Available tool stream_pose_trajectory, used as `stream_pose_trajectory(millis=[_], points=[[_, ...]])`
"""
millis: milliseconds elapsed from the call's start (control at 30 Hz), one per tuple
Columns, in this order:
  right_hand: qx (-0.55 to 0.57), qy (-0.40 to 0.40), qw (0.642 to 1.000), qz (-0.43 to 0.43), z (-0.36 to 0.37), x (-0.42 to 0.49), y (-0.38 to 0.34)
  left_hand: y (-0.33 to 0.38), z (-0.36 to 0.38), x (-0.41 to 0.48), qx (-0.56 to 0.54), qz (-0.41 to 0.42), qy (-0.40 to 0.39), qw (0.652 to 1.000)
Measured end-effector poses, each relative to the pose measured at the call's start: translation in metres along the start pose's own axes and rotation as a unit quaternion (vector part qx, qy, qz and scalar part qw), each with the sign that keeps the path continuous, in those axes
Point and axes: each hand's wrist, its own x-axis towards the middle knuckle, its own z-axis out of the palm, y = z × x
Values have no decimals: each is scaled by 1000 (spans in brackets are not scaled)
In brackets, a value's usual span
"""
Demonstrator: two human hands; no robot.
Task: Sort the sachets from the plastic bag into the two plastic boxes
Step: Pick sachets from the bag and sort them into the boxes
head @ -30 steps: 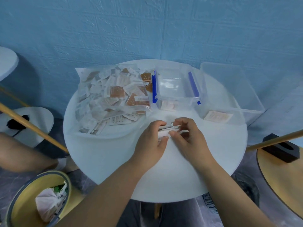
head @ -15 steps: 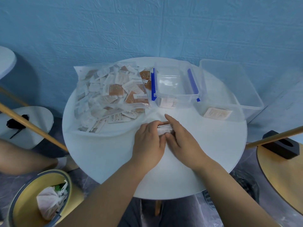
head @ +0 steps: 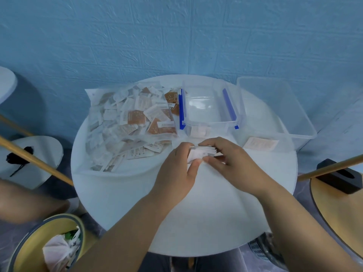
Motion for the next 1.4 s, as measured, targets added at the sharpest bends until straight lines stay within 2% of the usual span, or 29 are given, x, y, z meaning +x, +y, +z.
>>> stream_pose_trajectory(millis=[133, 233, 400, 533, 733, 900, 1200, 1400], points=[[-9, 4, 1000, -10, -30, 24, -10, 13, -12, 29, 2, 45, 36, 998], [-13, 39, 999, -1, -55, 51, -12, 9, -17, 57, 2, 52, 84, 995], [61, 64, 989, 120, -72, 102, 6, -15, -8, 80, 9, -5, 87, 996], [10, 6, 984, 178, -60, 131, 22, -23, 3, 79, -31, -20, 73, 997], [-97, -105, 973, 180, -44, 150, 24, -29, 9, 80, -58, -31, 78, 995], [-81, -167, 963, 194, -44, 148, 29, -31, 9, 81, -74, -40, 82, 993], [-34, -225, 952, 207, -52, 147, 35, -32, 11, 81, -68, -37, 84, 993], [-63, -227, 955, 182, -51, 145, 35, -32, 10, 81, -66, -33, 82, 994]])
